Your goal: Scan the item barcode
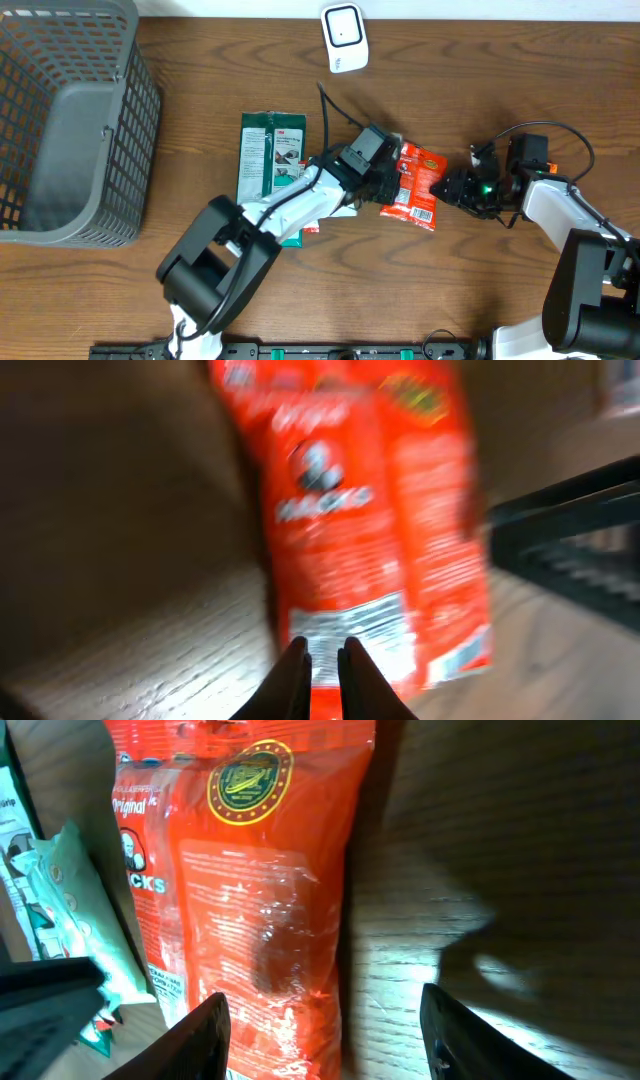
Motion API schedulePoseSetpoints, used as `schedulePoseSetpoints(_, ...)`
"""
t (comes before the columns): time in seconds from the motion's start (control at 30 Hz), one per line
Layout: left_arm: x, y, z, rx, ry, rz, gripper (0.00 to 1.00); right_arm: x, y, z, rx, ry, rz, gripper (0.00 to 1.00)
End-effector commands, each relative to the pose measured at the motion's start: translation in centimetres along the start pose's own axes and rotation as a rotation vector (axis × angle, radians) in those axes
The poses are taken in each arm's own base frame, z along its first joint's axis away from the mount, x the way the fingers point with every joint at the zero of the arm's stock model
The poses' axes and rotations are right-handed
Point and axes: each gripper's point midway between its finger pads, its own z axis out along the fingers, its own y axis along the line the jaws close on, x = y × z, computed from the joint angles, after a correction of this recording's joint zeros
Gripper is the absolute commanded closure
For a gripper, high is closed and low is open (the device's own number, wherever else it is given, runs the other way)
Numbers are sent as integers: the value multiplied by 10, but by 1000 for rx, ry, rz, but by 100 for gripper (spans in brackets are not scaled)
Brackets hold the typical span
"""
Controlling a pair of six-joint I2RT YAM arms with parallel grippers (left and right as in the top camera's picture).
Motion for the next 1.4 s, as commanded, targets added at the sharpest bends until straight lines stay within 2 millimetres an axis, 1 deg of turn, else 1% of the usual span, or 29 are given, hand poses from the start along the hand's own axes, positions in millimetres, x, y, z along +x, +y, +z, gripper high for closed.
schedulePoseSetpoints(0.0,-12,-15,-8,32,-34,11,87,3,3,4,-13,11,-25,44)
schedulePoseSetpoints(0.1,-9,-17,0,39,-32,17,87,3,4,4,-13,12,-29,43)
schedulePoseSetpoints(0.23,2,-15,16,34,-1,9,86,3,4,4,-14,11,-31,42)
schedulePoseSetpoints(0.27,8,-12,23,27,15,1,84,3,4,4,-14,11,-31,42)
schedulePoseSetpoints(0.5,30,9,50,-12,86,-23,83,4,4,4,-14,12,-26,39)
schedulePoseSetpoints(0.77,34,12,52,-20,100,-28,83,2,9,4,-40,8,-33,37)
schedulePoseSetpoints(0.83,36,13,51,-24,108,-30,83,1,16,4,-86,1,-62,37)
schedulePoseSetpoints(0.9,37,13,51,-26,112,-32,83,1,19,6,-112,-6,-71,37)
schedulePoseSetpoints(1.17,38,14,51,-27,114,-32,83,2,15,12,-119,-43,-98,37)
schedulePoseSetpoints(1.27,38,14,51,-27,114,-32,83,2,14,14,-122,-55,-108,34)
schedulePoseSetpoints(1.37,38,14,51,-27,114,-32,83,2,17,15,-145,-57,-114,33)
